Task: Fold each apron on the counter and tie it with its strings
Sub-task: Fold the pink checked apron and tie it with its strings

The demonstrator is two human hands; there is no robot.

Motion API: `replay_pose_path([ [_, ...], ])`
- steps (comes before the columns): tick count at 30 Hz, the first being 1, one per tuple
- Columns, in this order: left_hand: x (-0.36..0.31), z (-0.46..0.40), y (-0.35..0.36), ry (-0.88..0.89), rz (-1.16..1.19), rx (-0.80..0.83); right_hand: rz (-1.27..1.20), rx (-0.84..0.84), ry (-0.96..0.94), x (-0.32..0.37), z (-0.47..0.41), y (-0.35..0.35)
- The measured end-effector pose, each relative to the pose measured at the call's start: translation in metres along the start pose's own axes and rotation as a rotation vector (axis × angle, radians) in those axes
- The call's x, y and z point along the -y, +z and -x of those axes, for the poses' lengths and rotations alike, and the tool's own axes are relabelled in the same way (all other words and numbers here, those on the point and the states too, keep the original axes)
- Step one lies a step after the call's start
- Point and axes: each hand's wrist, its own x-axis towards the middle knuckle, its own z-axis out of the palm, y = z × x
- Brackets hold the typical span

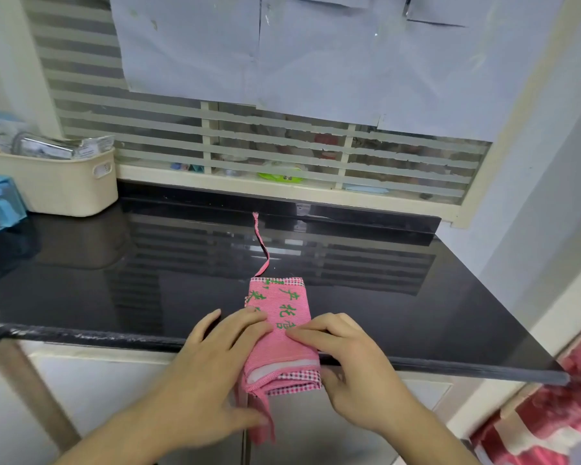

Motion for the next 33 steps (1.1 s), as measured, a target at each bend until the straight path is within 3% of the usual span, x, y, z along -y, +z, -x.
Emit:
replay_pose_path([
  [4,-0.012,-0.003,0.017,-0.017,0.022,-0.163,-0.022,-0.17,0.031,-0.001,0.003,0.007],
  [8,-0.017,-0.004,0.023,-0.063,0.09,-0.244,-0.074,-0.202,0.078,0.002,0.005,0.007],
  [13,-0.001,0.0,0.016,-0.045,0.22,-0.229,-0.134,-0.183,0.139,0.003,0.001,0.002],
  [18,0.002,-0.002,-0.001,-0.036,0.176,-0.159,-0.204,-0.12,0.271,0.007,-0.013,-0.003],
  [23,-0.013,-0.023,-0.01,-0.215,0.396,-0.332,-0.284,-0.066,0.446,0.016,-0.029,-0.009],
  [29,-0.02,-0.047,-0.017,-0.502,0.582,-0.278,-0.245,0.012,0.576,0.021,-0.063,-0.013],
  [33,-0.021,-0.057,-0.02,-0.589,0.505,-0.288,-0.216,0.034,0.687,0.022,-0.078,-0.006],
])
